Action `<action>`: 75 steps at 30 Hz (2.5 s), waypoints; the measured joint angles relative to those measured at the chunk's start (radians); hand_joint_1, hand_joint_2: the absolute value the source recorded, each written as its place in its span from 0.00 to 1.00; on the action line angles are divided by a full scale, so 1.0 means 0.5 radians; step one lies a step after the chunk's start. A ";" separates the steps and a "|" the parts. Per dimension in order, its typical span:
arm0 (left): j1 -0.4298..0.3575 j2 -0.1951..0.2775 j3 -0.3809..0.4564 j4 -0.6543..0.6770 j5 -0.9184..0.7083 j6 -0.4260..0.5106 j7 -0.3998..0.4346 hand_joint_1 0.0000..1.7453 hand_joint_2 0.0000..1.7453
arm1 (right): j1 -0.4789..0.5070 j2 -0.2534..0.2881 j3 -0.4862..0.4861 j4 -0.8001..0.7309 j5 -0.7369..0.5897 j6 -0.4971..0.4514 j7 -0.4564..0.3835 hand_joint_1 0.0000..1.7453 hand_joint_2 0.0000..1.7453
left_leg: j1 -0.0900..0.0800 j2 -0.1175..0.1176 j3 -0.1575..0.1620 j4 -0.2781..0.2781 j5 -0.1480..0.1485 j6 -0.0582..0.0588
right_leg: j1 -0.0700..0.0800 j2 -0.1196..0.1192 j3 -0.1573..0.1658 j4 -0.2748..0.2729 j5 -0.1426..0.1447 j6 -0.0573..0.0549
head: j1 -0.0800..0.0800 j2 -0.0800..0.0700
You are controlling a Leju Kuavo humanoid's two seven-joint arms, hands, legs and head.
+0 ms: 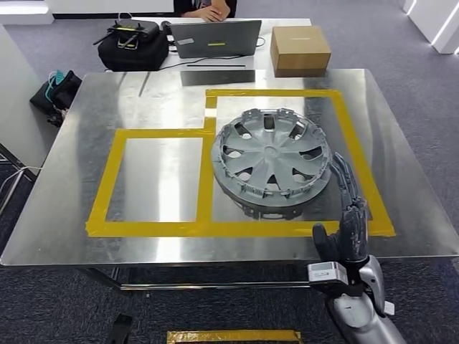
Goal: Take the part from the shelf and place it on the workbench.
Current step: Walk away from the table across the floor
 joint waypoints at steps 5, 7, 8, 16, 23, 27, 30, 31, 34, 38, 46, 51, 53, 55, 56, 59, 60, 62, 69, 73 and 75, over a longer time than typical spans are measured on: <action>0.000 0.002 0.003 0.000 0.001 -0.005 0.000 0.00 0.00 | 0.007 0.000 -0.014 0.006 -0.026 -0.012 0.000 0.00 0.00 | -0.008 0.005 -0.086 -0.004 0.075 0.052 | 0.007 0.001 -0.152 0.522 -0.343 0.011 | 0.009 0.000; 0.000 0.001 0.005 0.000 0.002 -0.005 0.000 0.00 0.00 | 0.018 0.000 -0.046 0.005 -0.100 -0.020 -0.006 0.00 0.00 | -0.015 0.003 -0.116 -0.002 0.099 0.052 | 0.014 0.001 -0.077 0.495 -0.295 0.001 | 0.008 0.000; 0.000 0.000 0.008 0.000 0.003 -0.004 -0.001 0.00 0.00 | 0.023 0.000 -0.070 0.001 -0.152 -0.021 -0.012 0.00 0.00 | -0.017 0.002 -0.126 -0.001 0.108 0.049 | 0.017 0.001 0.013 0.374 -0.239 -0.007 | 0.008 0.000; 0.005 -0.005 0.031 0.000 0.005 -0.001 -0.016 0.00 0.00 | 0.082 0.003 -0.264 -0.075 -0.395 0.057 -0.067 0.00 0.00 | -0.028 0.001 -0.198 0.053 0.113 -0.025 | 0.019 0.000 0.251 -0.074 -0.139 -0.073 | 0.003 0.000; 0.005 -0.008 0.047 0.000 0.005 0.000 -0.029 0.00 0.00 | 0.117 0.032 -0.382 -0.122 -0.497 0.100 -0.091 0.00 0.00 | 0.004 0.004 -0.250 0.510 -0.105 -0.073 | 0.009 -0.013 0.096 -0.063 -0.023 -0.086 | -0.013 0.000; -0.007 -0.009 0.050 0.000 0.005 0.000 -0.030 0.00 0.00 | 0.118 0.038 -0.421 -0.155 -0.506 0.104 -0.098 0.00 0.00 | -0.002 0.000 0.092 0.008 -0.041 -0.041 | 0.014 -0.012 0.037 -0.059 0.049 -0.046 | -0.011 0.000; -0.002 -0.012 0.051 0.000 0.004 0.001 -0.031 0.00 0.00 | 0.125 0.041 -0.432 -0.164 -0.510 0.105 -0.101 0.00 0.00 | -0.012 0.001 0.078 -0.050 -0.025 0.007 | 0.007 -0.011 0.008 -0.070 0.092 -0.014 | -0.012 0.000; 0.001 -0.013 0.051 0.000 0.005 0.001 -0.032 0.00 0.00 | 0.130 0.043 -0.436 -0.164 -0.512 0.105 -0.101 0.00 0.00 | -0.012 0.004 0.059 -0.052 -0.005 0.025 | 0.005 -0.010 -0.010 -0.048 0.057 -0.004 | -0.010 0.000; 0.003 -0.012 0.054 0.000 0.003 0.001 -0.043 0.00 0.00 | 0.140 0.044 -0.452 -0.164 -0.527 0.111 -0.101 0.00 0.00 | -0.012 0.009 -0.009 -0.055 0.058 0.060 | 0.005 -0.008 -0.106 0.261 -0.222 0.008 | -0.002 0.000; 0.002 -0.018 0.054 0.000 -0.001 0.000 -0.063 0.00 0.00 | 0.148 0.051 -0.469 -0.164 -0.548 0.131 -0.107 0.00 0.00 | -0.026 0.010 -0.118 -0.051 0.145 0.062 | 0.014 -0.008 -0.061 0.508 -0.258 -0.002 | 0.001 0.000; 0.000 -0.021 0.055 0.000 -0.019 0.011 -0.088 0.00 0.00 | 0.154 0.072 -0.498 -0.192 -0.552 0.163 -0.120 0.00 0.00 | -0.034 0.009 -0.207 -0.014 0.222 -0.001 | 0.026 -0.003 0.369 -0.124 -0.222 -0.073 | -0.001 0.000; 0.002 -0.021 0.055 0.000 -0.035 0.023 -0.101 0.00 0.00 | 0.163 0.079 -0.508 -0.193 -0.546 0.173 -0.119 0.00 0.00 | -0.013 0.010 -0.378 0.504 -0.141 -0.055 | 0.018 0.027 0.297 -0.117 -0.139 -0.110 | -0.013 0.000; 0.002 -0.022 0.055 0.000 -0.037 0.023 -0.104 0.00 0.00 | 0.170 0.080 -0.512 -0.193 -0.545 0.176 -0.119 0.00 0.00 | -0.006 0.009 -0.353 0.546 -0.116 -0.058 | 0.017 0.053 0.260 -0.109 -0.116 -0.105 | -0.013 0.000; 0.001 -0.021 0.055 0.000 -0.037 0.023 -0.105 0.00 0.00 | 0.173 0.082 -0.512 -0.193 -0.545 0.179 -0.118 0.00 0.00 | 0.000 -0.020 -0.192 0.309 -0.006 -0.050 | 0.014 0.088 0.233 -0.098 -0.102 -0.093 | -0.013 0.000; 0.001 -0.020 0.055 0.000 -0.037 0.023 -0.105 0.00 0.00 | 0.172 0.082 -0.513 -0.194 -0.545 0.180 -0.118 0.00 0.00 | 0.004 -0.049 -0.105 0.169 0.032 -0.043 | 0.014 0.106 0.220 -0.091 -0.098 -0.085 | -0.012 0.000; 0.000 -0.021 0.055 0.000 -0.037 0.023 -0.104 0.00 0.00 | 0.169 0.083 -0.515 -0.196 -0.544 0.183 -0.118 0.00 0.00 | 0.009 -0.089 -0.008 -0.008 0.035 -0.019 | 0.014 0.158 0.183 -0.076 -0.076 -0.050 | -0.011 0.000; 0.000 -0.022 0.056 0.000 -0.037 0.022 -0.104 0.00 0.00 | 0.171 0.083 -0.517 -0.197 -0.544 0.184 -0.118 0.00 0.00 | 0.011 -0.071 -0.013 -0.014 0.033 -0.008 | 0.013 0.174 0.171 -0.074 -0.070 -0.037 | -0.012 0.000; -0.002 -0.020 0.056 0.000 -0.036 0.023 -0.104 0.00 0.00 | 0.175 0.083 -0.522 -0.197 -0.543 0.185 -0.117 0.00 0.00 | 0.015 -0.032 -0.021 -0.021 0.041 0.016 | 0.012 0.140 0.129 -0.024 -0.104 -0.017 | -0.005 0.000; 0.007 -0.020 0.059 0.000 -0.036 0.024 -0.104 0.00 0.00 | 0.182 0.084 -0.529 -0.195 -0.541 0.189 -0.115 0.00 0.00 | 0.002 0.110 -0.059 -0.013 0.064 0.049 | 0.011 0.004 -0.057 0.455 -0.301 0.018 | 0.017 0.000; 0.004 -0.024 0.060 0.000 -0.036 0.027 -0.102 0.00 0.00 | 0.176 0.086 -0.529 -0.196 -0.538 0.193 -0.113 0.00 0.00 | -0.016 0.178 -0.065 0.009 0.063 0.022 | 0.026 -0.116 0.222 -0.038 -0.132 -0.011 | 0.016 0.000; 0.004 -0.024 0.060 0.000 -0.036 0.028 -0.101 0.00 0.00 | 0.181 0.089 -0.529 -0.196 -0.535 0.194 -0.112 0.00 0.00 | -0.020 0.211 -0.069 0.014 0.070 0.003 | 0.031 -0.087 0.216 -0.049 -0.125 -0.040 | 0.014 0.000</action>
